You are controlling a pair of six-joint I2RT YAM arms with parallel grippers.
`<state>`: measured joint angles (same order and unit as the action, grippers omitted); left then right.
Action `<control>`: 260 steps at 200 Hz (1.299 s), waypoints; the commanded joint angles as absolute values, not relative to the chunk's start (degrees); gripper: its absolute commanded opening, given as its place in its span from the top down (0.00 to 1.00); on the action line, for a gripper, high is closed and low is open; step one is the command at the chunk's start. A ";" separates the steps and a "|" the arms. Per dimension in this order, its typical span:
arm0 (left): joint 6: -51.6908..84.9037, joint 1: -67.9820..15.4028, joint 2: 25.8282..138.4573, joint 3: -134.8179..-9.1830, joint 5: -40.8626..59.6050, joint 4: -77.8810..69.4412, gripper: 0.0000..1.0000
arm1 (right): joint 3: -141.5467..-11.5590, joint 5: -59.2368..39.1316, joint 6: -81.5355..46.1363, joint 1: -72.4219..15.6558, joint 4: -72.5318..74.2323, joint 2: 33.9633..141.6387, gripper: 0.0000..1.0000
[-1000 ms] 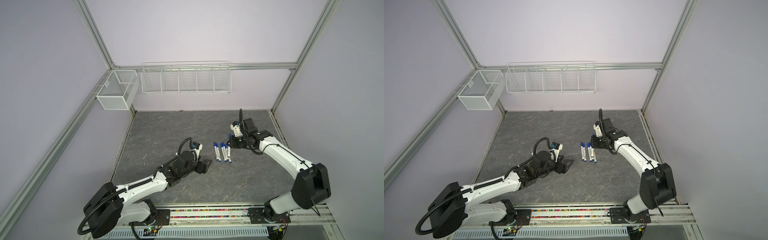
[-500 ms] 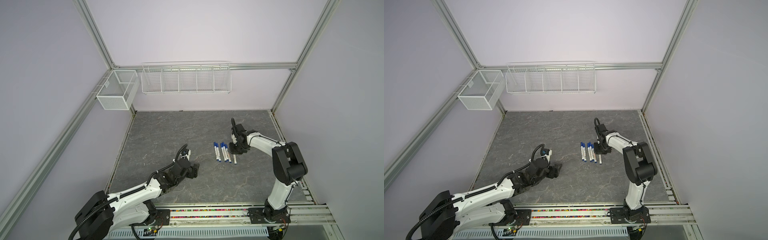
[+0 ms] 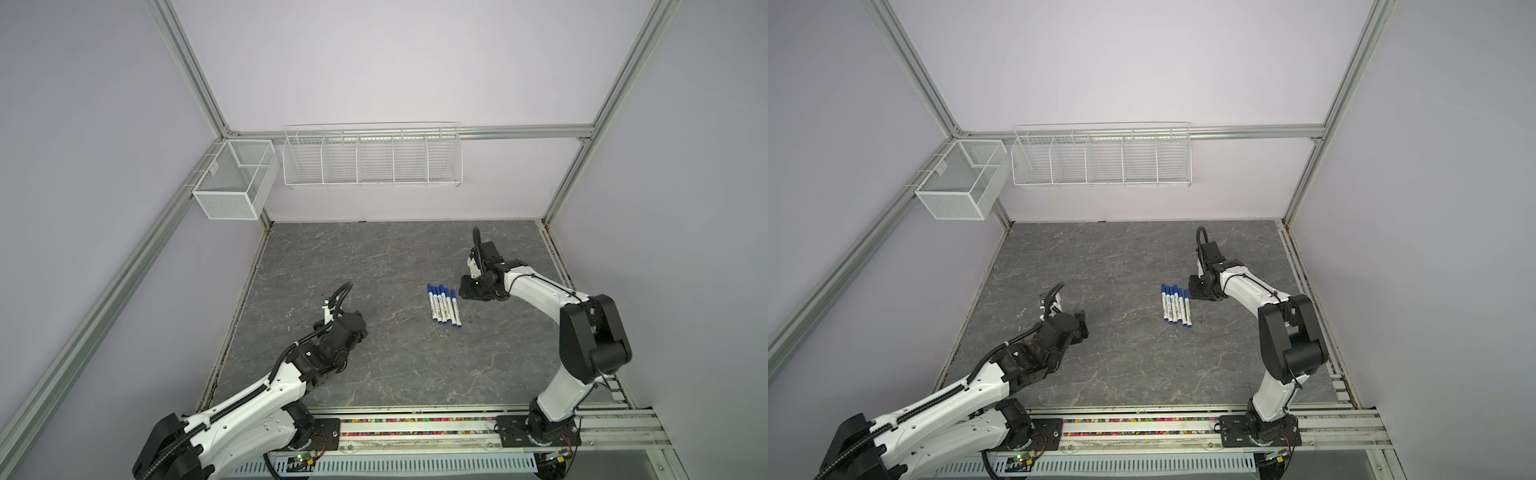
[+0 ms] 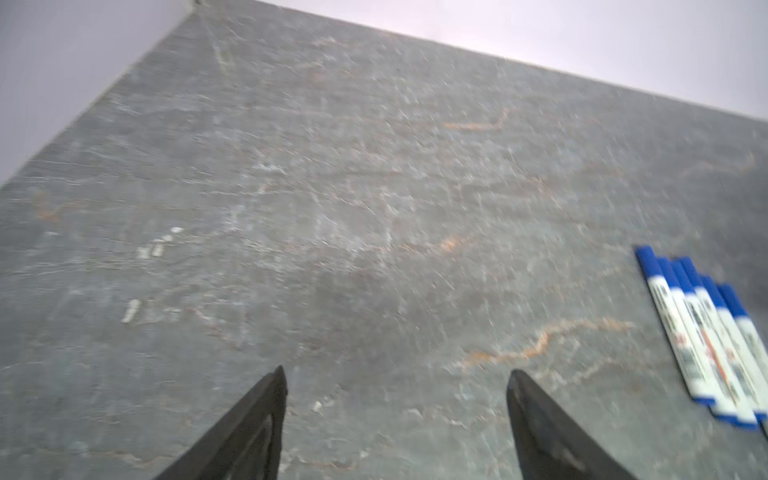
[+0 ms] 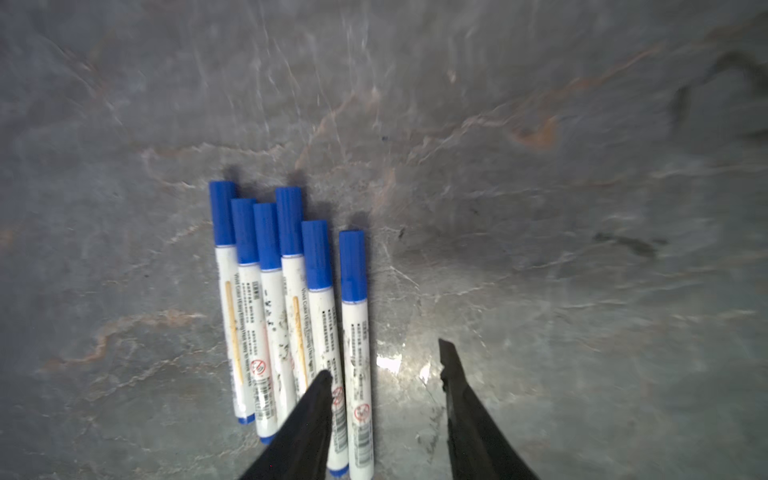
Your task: Insert the pens into the pen caps
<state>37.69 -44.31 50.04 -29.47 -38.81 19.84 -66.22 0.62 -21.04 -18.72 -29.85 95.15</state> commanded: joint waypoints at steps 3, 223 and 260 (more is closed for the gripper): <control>35.21 -38.87 45.13 -31.49 -45.34 23.79 0.18 | -59.42 14.58 -22.77 -17.73 -22.49 82.69 0.52; 0.61 -13.19 81.02 -25.37 -37.58 -39.82 0.11 | -23.80 8.88 0.75 -0.22 45.13 86.38 0.11; 0.25 -9.32 86.48 -20.75 -30.76 -55.67 0.11 | -22.81 7.18 1.97 -0.44 48.19 87.26 0.11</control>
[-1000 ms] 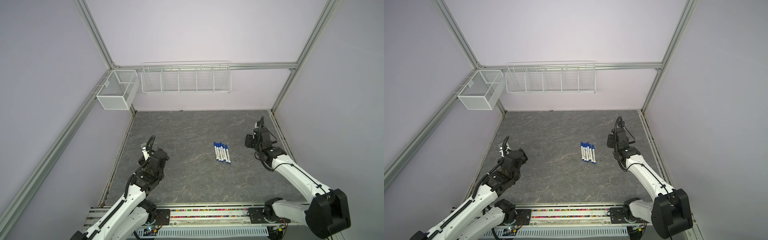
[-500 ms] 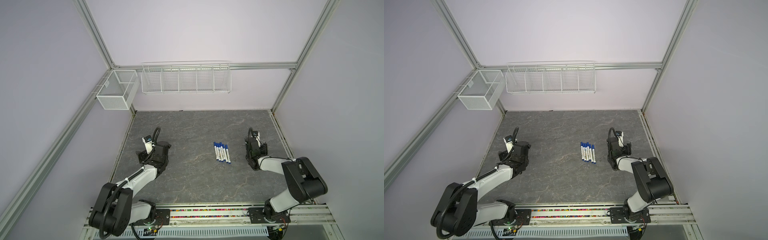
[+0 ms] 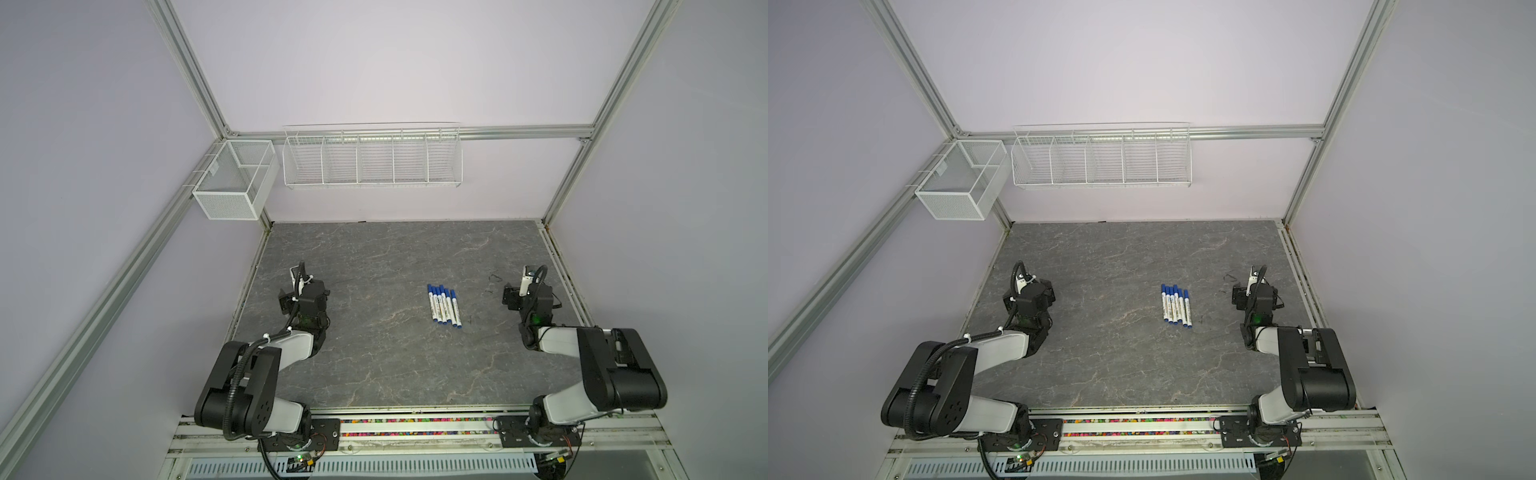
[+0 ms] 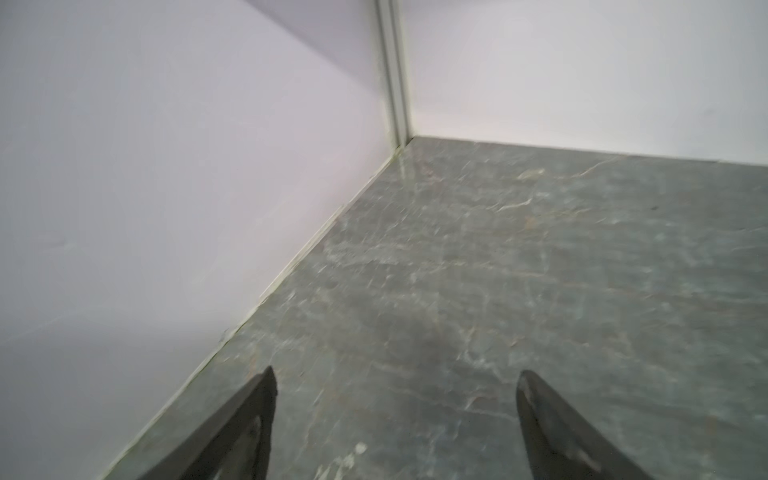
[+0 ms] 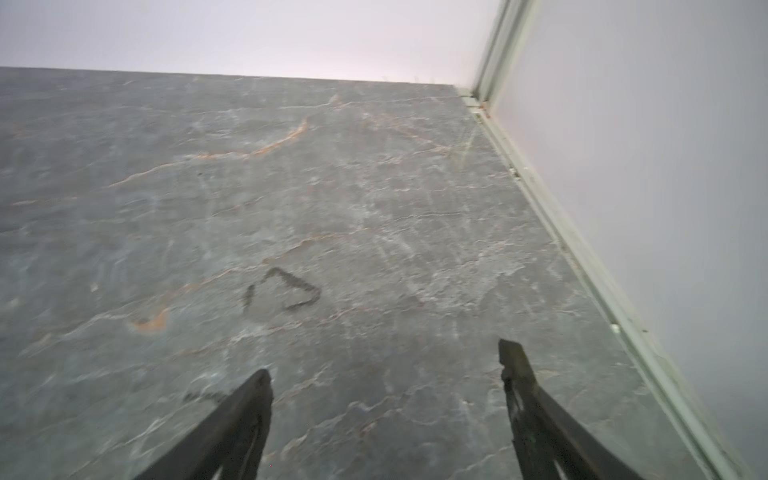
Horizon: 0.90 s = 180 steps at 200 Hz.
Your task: Insert the pens into the pen caps
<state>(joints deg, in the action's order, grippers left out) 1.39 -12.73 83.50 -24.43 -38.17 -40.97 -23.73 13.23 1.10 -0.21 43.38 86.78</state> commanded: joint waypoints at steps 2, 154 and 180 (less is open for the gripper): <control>1.58 -8.70 85.80 -20.74 -30.17 -53.58 0.12 | -22.88 7.20 1.94 -0.44 48.02 87.21 0.11; 3.67 -4.48 88.86 -21.99 -22.79 -52.75 0.10 | -23.61 4.75 1.50 0.64 46.49 87.35 0.12; 3.67 -4.48 88.86 -21.98 -22.70 -52.71 0.08 | -23.00 3.66 1.01 1.22 47.29 86.96 0.12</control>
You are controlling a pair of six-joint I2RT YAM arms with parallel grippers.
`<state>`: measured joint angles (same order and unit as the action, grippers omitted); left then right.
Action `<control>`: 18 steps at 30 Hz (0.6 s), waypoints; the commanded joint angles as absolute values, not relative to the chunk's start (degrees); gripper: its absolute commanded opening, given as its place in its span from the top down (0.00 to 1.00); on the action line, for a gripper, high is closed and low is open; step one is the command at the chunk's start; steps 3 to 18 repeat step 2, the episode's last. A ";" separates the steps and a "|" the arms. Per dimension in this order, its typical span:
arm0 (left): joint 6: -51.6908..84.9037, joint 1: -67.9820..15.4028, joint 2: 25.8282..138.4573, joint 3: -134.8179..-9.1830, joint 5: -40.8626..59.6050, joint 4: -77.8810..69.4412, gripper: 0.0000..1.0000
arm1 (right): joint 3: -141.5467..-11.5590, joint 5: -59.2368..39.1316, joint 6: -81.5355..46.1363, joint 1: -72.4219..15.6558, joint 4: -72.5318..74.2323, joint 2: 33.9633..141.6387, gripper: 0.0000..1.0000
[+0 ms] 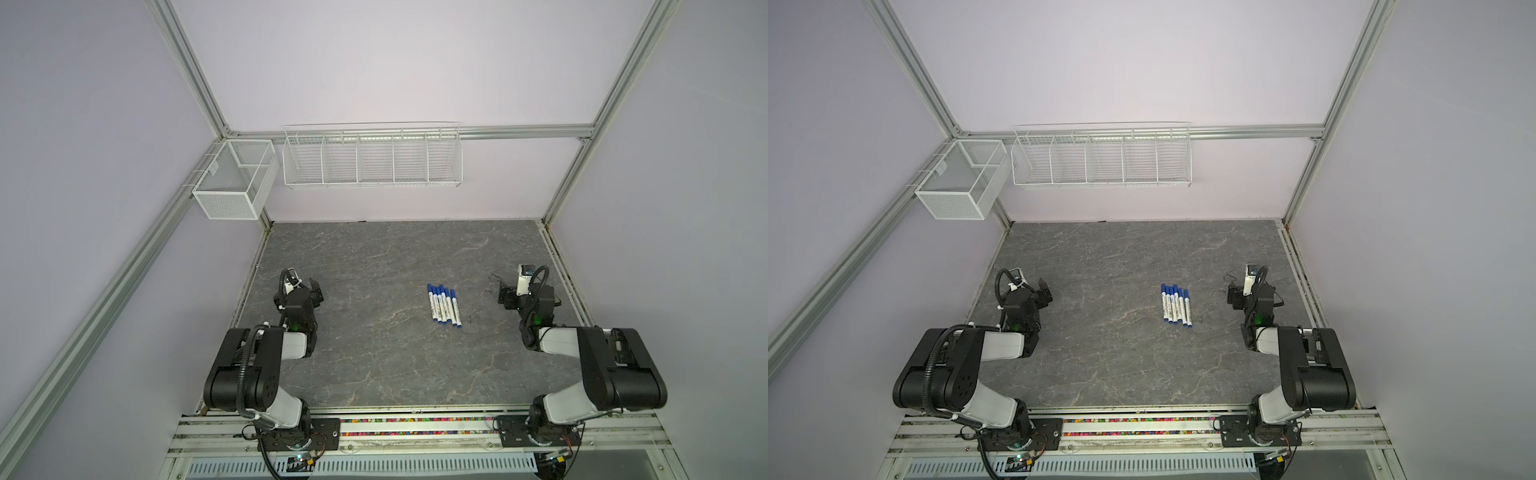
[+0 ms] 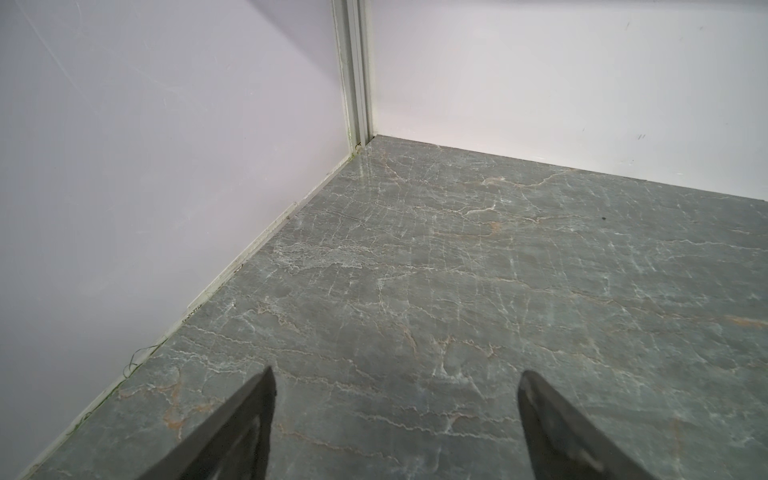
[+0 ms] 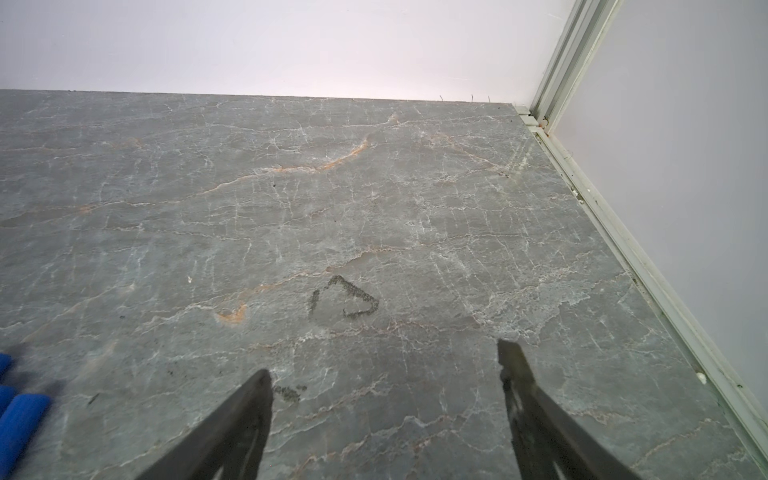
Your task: Insert the pens into the pen caps
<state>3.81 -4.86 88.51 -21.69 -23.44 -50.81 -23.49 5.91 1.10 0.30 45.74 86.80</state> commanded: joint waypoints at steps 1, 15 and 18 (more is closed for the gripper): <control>3.63 -4.48 88.86 -21.97 -22.69 -52.72 0.08 | -22.97 3.50 0.99 1.31 47.33 86.94 0.12; 3.68 -4.51 88.86 -22.02 -22.74 -52.69 0.06 | -22.96 2.72 0.80 1.62 47.37 86.97 0.12; 3.68 -4.51 88.86 -22.02 -22.74 -52.69 0.06 | -22.96 2.72 0.80 1.62 47.37 86.97 0.12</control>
